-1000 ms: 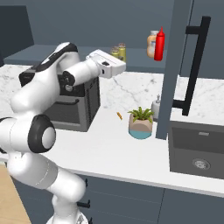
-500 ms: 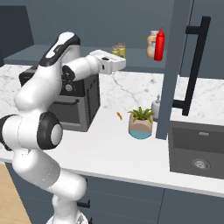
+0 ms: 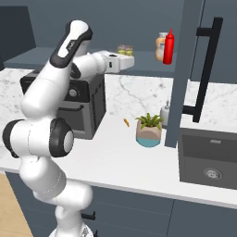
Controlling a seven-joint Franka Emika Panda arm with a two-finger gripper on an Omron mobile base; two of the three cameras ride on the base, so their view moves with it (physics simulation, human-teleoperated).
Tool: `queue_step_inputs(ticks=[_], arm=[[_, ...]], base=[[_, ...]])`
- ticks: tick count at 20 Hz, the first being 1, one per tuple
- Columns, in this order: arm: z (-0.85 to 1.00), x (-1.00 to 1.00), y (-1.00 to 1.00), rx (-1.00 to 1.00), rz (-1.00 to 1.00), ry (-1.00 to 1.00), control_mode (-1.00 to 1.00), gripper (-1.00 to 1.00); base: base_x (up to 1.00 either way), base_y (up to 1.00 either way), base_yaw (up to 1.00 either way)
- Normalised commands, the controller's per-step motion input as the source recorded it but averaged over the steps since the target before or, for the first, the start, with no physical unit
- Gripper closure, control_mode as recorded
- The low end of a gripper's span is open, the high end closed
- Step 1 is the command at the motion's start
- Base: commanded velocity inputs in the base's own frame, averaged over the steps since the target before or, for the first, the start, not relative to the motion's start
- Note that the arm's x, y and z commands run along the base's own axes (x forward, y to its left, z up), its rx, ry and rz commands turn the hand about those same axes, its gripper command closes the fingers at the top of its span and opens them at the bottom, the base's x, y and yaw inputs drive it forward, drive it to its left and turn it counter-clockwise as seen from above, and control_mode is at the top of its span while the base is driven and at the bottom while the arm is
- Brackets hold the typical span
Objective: Put the shaker and condiment bottle from the counter next to their counterparts in the cabinet.
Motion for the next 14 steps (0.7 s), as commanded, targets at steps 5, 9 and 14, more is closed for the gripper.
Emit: queue_step_inputs(ticks=[5,9,14], arm=[[0.0,0.01,0.0,0.0,0.0,0.06,-1.0,1.0],[-0.03,0.0,0.01,0.0,0.0,0.02,-1.0,1.0],[-0.06,0.0,0.01,0.0,0.0,0.0,-1.0,1.0]], base=[[0.0,0.0,0.0],[0.0,0.0,0.0],[0.0,0.0,0.0]])
